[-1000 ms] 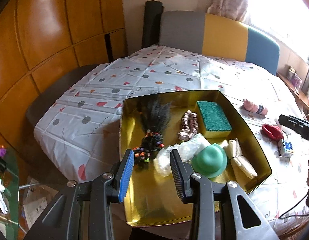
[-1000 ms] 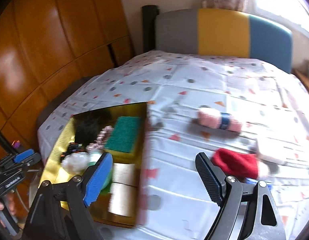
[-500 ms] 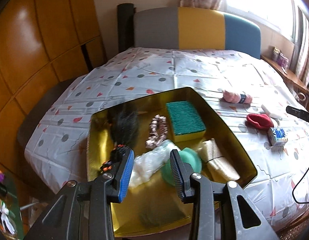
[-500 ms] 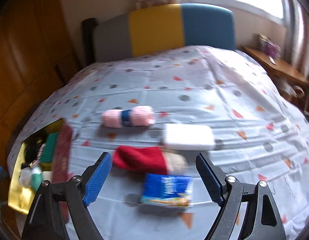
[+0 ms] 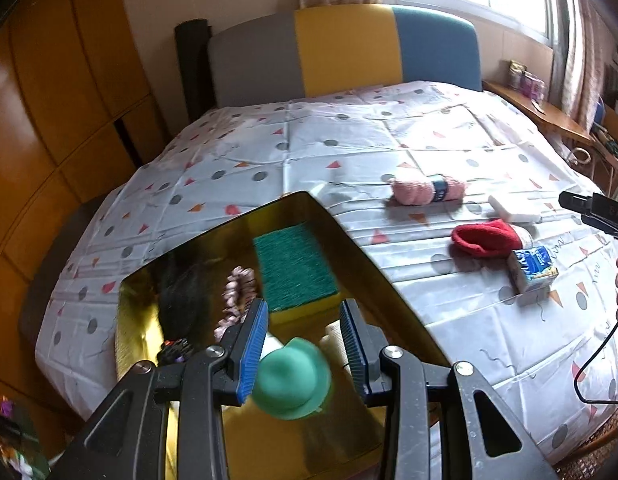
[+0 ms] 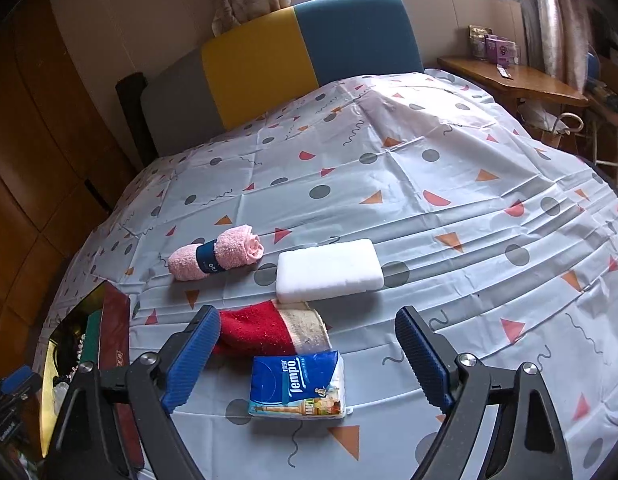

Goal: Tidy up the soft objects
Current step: 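Reach the left gripper to the pink rolled towel with blue band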

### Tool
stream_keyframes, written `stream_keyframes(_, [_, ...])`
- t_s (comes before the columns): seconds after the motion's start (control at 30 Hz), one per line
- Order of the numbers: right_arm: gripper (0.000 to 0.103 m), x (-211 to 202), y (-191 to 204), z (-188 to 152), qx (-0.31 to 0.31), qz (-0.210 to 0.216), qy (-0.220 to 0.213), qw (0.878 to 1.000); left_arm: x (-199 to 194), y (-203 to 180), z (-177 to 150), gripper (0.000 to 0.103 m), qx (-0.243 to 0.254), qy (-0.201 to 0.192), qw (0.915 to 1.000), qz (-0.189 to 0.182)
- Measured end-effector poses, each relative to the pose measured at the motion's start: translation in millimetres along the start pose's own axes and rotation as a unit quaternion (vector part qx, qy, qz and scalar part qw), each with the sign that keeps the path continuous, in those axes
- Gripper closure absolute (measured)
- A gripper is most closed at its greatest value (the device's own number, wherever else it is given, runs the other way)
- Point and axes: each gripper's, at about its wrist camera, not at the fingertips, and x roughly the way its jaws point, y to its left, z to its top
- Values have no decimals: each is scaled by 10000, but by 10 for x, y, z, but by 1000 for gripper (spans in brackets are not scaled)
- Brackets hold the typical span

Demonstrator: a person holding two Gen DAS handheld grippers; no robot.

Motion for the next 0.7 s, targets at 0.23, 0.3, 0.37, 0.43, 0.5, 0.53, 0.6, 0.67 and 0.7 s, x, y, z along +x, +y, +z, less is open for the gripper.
stream_keyframes(0.23, [11, -25, -42, 18, 125, 35, -10, 9999, 150, -259, 174, 66, 260, 68, 9995, -141])
stream_keyframes(0.3, [11, -22, -44, 18, 136, 32, 9, 9999, 194, -322, 215, 66, 331, 85, 9993, -168])
stream_keyframes(0.37, [11, -20, -44, 17, 144, 34, 22, 9999, 261, -388, 269, 66, 394, 124, 9989, -218])
stream_keyframes(0.43, [11, -19, -45, 15, 153, 30, 33, 9999, 328, -448, 323, 66, 468, 182, 9984, -256])
stream_keyframes(0.5, [11, -13, -51, 16, 165, 27, 46, 9998, 409, -527, 418, 64, 590, 223, 9975, -318])
stream_keyframes(0.53, [11, -8, -52, 17, 175, 35, 58, 9998, 459, -565, 481, 62, 633, 250, 9970, -381])
stream_keyframes(0.6, [11, 0, -56, 17, 183, 39, 76, 9998, 550, -614, 583, 62, 629, 384, 9957, -563])
stream_keyframes(0.67, [11, 0, -54, 16, 188, 53, 86, 9998, 663, -666, 686, 57, 563, 541, 9940, -771])
stream_keyframes(0.7, [11, -3, -51, 17, 192, 69, 87, 9998, 733, -710, 747, 53, 574, 609, 9927, -864])
